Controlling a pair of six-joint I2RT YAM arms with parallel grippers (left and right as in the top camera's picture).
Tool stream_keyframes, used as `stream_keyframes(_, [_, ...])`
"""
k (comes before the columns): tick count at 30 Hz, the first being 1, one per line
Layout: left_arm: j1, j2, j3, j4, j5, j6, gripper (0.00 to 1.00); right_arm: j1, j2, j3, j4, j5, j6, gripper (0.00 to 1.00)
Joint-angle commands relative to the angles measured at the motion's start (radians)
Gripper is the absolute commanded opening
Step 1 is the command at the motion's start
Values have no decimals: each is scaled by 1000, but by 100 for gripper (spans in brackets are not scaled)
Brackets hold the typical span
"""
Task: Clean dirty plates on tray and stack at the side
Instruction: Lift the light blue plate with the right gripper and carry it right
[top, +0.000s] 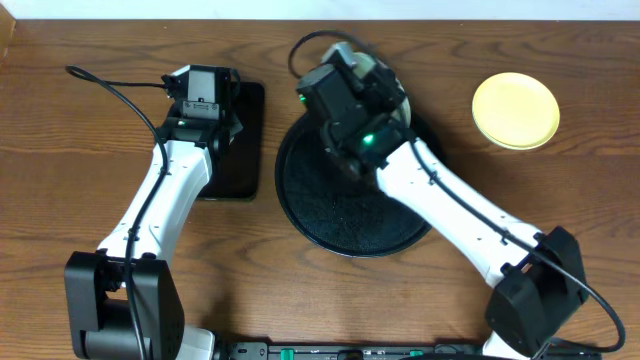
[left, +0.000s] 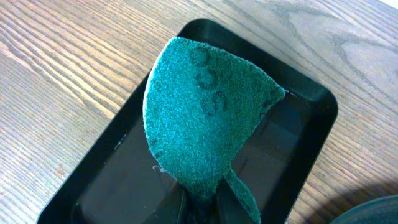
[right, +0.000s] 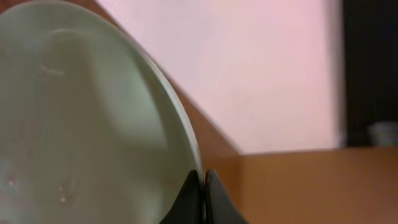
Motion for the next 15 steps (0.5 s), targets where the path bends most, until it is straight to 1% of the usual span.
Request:
stream_keyframes(1, [5, 6, -4, -7, -7, -8, 8, 27, -6, 8, 57, 140, -203, 1])
stream_keyframes(4, [5, 6, -4, -12, -7, -8, 8, 35, -6, 8, 95, 146, -206, 1])
stream_keyframes(11, [5, 6, -4, -12, -7, -8, 8, 24, -6, 8, 97, 145, -193, 1])
stream_keyframes(15, [5, 6, -4, -11, -7, -8, 8, 24, -6, 8, 97, 145, -158, 1])
